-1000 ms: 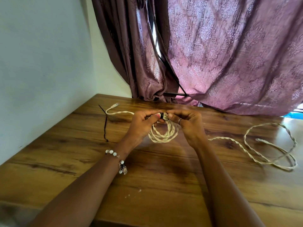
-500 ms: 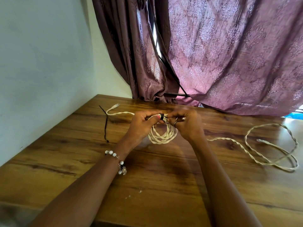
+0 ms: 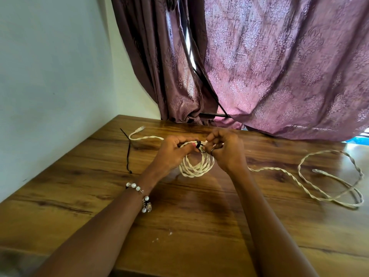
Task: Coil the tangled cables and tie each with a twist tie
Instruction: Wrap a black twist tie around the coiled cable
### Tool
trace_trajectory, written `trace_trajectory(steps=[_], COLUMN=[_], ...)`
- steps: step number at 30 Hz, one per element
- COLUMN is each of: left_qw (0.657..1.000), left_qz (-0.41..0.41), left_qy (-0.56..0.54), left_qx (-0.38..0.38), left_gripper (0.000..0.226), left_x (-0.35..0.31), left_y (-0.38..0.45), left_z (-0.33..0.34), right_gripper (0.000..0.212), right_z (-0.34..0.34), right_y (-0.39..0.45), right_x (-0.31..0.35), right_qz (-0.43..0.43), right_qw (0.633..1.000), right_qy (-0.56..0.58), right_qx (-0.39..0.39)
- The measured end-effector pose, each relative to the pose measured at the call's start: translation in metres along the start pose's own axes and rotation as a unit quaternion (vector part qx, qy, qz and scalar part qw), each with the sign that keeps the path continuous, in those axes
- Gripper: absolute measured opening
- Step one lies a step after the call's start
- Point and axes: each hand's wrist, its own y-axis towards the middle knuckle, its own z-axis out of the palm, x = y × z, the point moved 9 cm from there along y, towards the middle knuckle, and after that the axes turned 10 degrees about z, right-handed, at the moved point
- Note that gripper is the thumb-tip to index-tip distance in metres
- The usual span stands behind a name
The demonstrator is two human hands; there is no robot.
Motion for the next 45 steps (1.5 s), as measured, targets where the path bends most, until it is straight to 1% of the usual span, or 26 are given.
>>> trace_trajectory(steps=[4, 7, 13, 15, 17, 20, 24, 25, 29, 32, 35, 39, 45], left_qw=[1.0, 1.0, 1.0, 0.999, 0.999, 1.0, 0.999, 0.999, 0.997, 0.994, 0.992, 0.991, 0.99], left_qz=[0.001, 0.006, 0.007, 0.011, 0.011, -0.003, -0.021, -0.026, -0.037, -0.05, -0.059, -0.067, -0.075], left_qy=[0.007, 0.011, 0.018, 0.022, 0.024, 0.001, -0.023, -0.029, -0.066, -0.096, -0.111, -0.118, -0.113], left_qx=[0.01, 0.016, 0.02, 0.026, 0.027, 0.013, -0.013, -0.017, -0.02, -0.021, -0.013, -0.014, -0.027], left_gripper=[0.026, 0.027, 0.028, 0.028, 0.028, 0.027, 0.026, 0.026, 0.027, 0.025, 0.022, 0.023, 0.024], left_x=[0.0, -0.003, -0.004, -0.004, -0.004, -0.004, -0.005, -0.004, -0.006, -0.005, -0.002, 0.001, 0.001], left_y=[0.0, 0.0, 0.001, 0.001, 0.0, -0.002, -0.004, -0.005, -0.007, -0.008, -0.009, -0.009, -0.007], left_z=[-0.001, -0.001, 0.0, 0.002, 0.004, 0.004, 0.005, 0.006, 0.008, 0.01, 0.012, 0.012, 0.012], right_gripper=[0.033, 0.037, 0.027, 0.023, 0.025, 0.03, 0.031, 0.031, 0.023, 0.024, 0.033, 0.045, 0.033], right_z=[0.002, 0.004, 0.004, 0.003, 0.003, 0.003, -0.001, 0.0, 0.009, 0.008, 0.001, -0.005, -0.012], right_y=[-0.001, -0.002, -0.007, -0.012, -0.014, -0.011, -0.008, -0.009, -0.015, -0.019, -0.018, -0.014, 0.001], right_x=[0.0, 0.006, 0.018, 0.024, 0.029, 0.028, 0.023, 0.024, 0.034, 0.039, 0.037, 0.03, 0.008], right_qz=[-0.017, -0.058, -0.125, -0.141, -0.162, -0.15, -0.134, -0.137, -0.181, -0.2, -0.182, -0.164, -0.103], right_qw=[1.0, 0.996, 0.981, 0.978, 0.973, 0.973, 0.981, 0.981, 0.967, 0.966, 0.974, 0.979, 0.993], right_qy=[-0.005, -0.046, -0.093, -0.093, -0.103, -0.122, -0.1, -0.106, -0.167, -0.148, -0.099, -0.049, -0.014], right_qx=[-0.013, -0.041, -0.113, -0.122, -0.128, -0.123, -0.097, -0.088, -0.07, -0.071, -0.088, -0.112, -0.064])
